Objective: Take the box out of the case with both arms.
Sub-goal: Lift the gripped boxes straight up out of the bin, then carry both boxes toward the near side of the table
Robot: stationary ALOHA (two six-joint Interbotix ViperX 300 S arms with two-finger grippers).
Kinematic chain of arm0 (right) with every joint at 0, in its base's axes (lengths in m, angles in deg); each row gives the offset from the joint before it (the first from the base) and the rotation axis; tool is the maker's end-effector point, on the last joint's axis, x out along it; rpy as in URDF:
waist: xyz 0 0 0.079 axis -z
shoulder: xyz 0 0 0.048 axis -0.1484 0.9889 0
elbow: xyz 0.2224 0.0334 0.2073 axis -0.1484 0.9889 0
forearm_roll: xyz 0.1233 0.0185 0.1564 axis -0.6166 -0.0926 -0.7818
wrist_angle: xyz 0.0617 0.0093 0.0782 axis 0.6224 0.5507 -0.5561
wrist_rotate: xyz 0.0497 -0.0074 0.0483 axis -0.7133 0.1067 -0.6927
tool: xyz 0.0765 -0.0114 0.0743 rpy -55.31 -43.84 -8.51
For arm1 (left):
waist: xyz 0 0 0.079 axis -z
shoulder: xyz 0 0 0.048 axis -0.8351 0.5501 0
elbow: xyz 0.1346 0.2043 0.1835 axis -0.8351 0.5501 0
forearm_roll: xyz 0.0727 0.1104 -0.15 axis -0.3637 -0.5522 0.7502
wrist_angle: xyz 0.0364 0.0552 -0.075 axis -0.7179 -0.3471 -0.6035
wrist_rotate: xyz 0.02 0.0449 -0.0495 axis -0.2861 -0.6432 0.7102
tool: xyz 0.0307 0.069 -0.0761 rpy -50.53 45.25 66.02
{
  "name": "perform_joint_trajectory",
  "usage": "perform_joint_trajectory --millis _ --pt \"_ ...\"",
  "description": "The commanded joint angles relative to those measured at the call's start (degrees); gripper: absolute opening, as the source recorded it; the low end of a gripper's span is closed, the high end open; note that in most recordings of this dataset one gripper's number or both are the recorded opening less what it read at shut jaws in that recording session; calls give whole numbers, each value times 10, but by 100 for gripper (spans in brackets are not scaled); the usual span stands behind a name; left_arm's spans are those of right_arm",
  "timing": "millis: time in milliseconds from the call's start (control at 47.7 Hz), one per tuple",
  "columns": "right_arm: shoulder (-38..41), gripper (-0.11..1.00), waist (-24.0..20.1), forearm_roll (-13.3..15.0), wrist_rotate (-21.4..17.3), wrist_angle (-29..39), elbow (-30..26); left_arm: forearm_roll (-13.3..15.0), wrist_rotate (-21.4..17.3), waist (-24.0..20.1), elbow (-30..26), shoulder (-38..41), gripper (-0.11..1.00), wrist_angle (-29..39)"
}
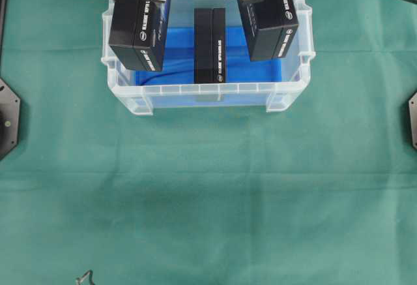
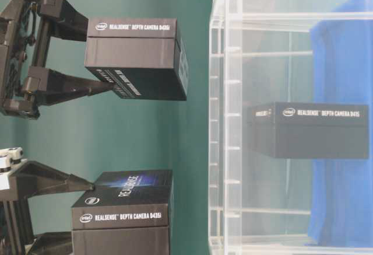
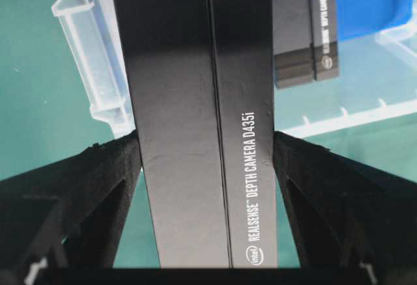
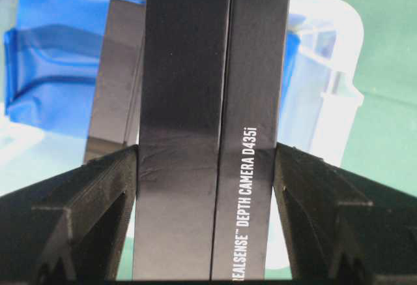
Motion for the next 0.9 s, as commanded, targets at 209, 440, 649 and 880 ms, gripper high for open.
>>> perform_joint_trajectory --millis 209,440,649,880 --pt "-23 67 -3 3 0 1 -17 -6 0 0 -13 -12 64 -2" --pt "-23 67 -5 3 -4 1 -17 -8 0 0 -13 -12 64 -2" --pt "-23 67 -22 3 -20 9 -17 -8 4 12 -12 -13 64 -1" --pt "-23 67 -57 3 -45 33 -17 -8 34 49 -11 -14 64 3"
